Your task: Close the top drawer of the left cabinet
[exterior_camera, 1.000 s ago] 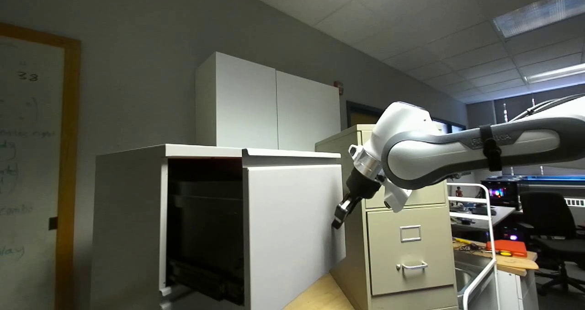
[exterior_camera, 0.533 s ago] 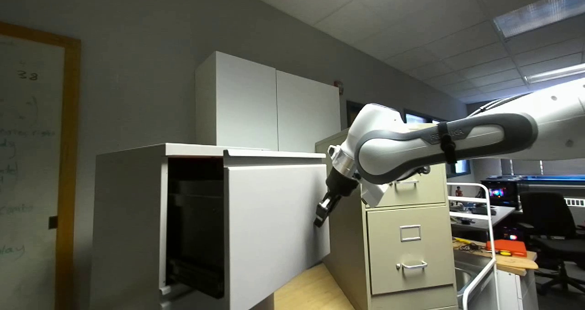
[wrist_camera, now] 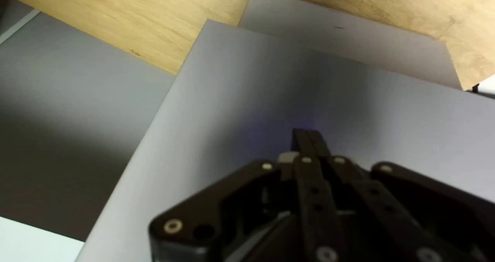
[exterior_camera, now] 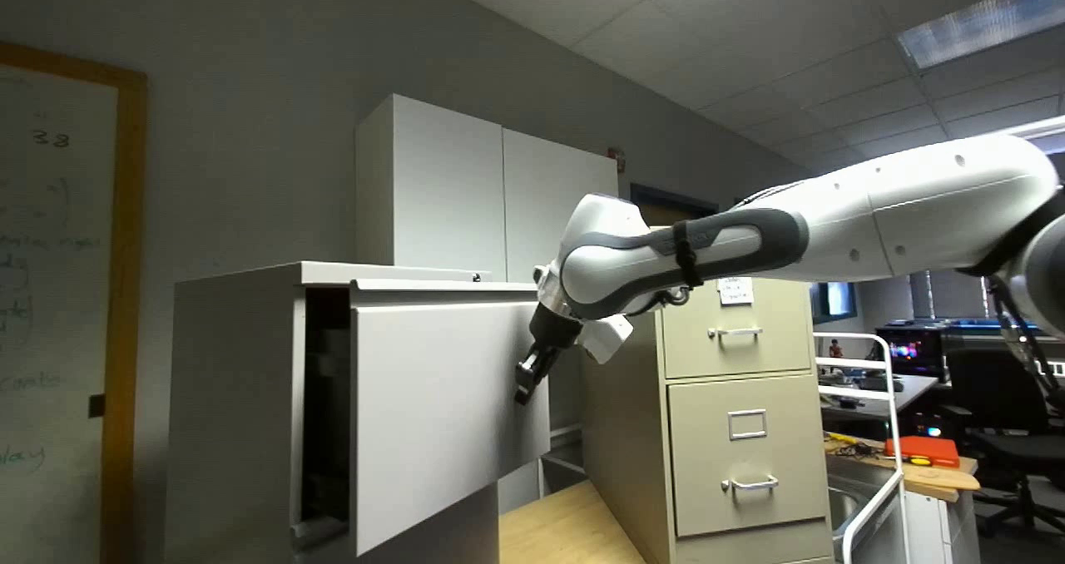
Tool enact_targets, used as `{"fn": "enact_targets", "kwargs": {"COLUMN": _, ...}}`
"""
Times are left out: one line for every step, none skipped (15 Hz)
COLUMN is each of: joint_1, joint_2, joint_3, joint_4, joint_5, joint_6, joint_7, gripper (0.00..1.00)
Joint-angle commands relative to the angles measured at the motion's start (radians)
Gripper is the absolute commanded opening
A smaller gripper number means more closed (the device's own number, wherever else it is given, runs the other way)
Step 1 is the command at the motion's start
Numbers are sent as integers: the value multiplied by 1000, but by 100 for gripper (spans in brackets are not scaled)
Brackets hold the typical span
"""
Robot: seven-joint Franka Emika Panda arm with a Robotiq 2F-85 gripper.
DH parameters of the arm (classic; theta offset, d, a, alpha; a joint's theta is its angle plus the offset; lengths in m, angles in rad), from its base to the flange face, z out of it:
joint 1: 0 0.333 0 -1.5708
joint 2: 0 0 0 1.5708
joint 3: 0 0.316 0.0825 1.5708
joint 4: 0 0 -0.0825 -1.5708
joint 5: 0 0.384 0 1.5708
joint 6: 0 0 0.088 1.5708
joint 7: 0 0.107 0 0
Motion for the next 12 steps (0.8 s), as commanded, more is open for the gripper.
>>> {"fn": "enact_targets", "kwargs": {"joint_1": -10, "joint_2": 196, "joint_3": 30, "joint_4": 246, "joint_5": 59, "joint_6": -56, "joint_7": -81, "gripper": 0}}
{"fn": "enact_targets", "kwargs": {"joint_1": -15, "joint_2": 234, "joint_3": 38, "joint_4": 294, "joint_5": 65, "joint_6": -70, "joint_7": -91, "gripper": 0}}
{"fn": "enact_targets", "kwargs": {"joint_1": -19, "joint_2": 272, "joint_3": 48, "joint_4": 343, "joint_5": 62, "joint_6": -83, "joint_7": -95, "gripper": 0}}
{"fn": "enact_targets", "kwargs": {"joint_1": -23, "joint_2": 308, "joint_3": 60, "joint_4": 391, "joint_5": 57, "joint_6": -100, "joint_7": -96, "gripper": 0}}
{"fn": "enact_targets", "kwargs": {"joint_1": -25, "joint_2": 341, "joint_3": 72, "joint_4": 440, "joint_5": 48, "joint_6": -120, "joint_7": -94, "gripper": 0}}
{"fn": "enact_targets", "kwargs": {"joint_1": -26, "joint_2": 378, "joint_3": 83, "joint_4": 488, "joint_5": 35, "joint_6": -138, "joint_7": -84, "gripper": 0}}
{"fn": "enact_targets", "kwargs": {"joint_1": -27, "joint_2": 409, "joint_3": 94, "joint_4": 536, "joint_5": 26, "joint_6": -162, "joint_7": -79, "gripper": 0}}
{"fn": "enact_targets", "kwargs": {"joint_1": -28, "joint_2": 441, "joint_3": 103, "joint_4": 582, "joint_5": 18, "joint_6": -187, "joint_7": -75, "gripper": 0}}
{"fn": "enact_targets", "kwargs": {"joint_1": -28, "joint_2": 472, "joint_3": 111, "joint_4": 629, "joint_5": 13, "joint_6": -214, "joint_7": -73, "gripper": 0}}
{"fn": "enact_targets", "kwargs": {"joint_1": -29, "joint_2": 502, "joint_3": 116, "joint_4": 675, "joint_5": 6, "joint_6": -239, "joint_7": -72, "gripper": 0}}
{"fn": "enact_targets", "kwargs": {"joint_1": -30, "joint_2": 530, "joint_3": 120, "joint_4": 721, "joint_5": 4, "joint_6": -266, "joint_7": -72, "gripper": 0}}
{"fn": "enact_targets", "kwargs": {"joint_1": -31, "joint_2": 557, "joint_3": 122, "joint_4": 766, "joint_5": 0, "joint_6": -293, "joint_7": -72, "gripper": 0}}
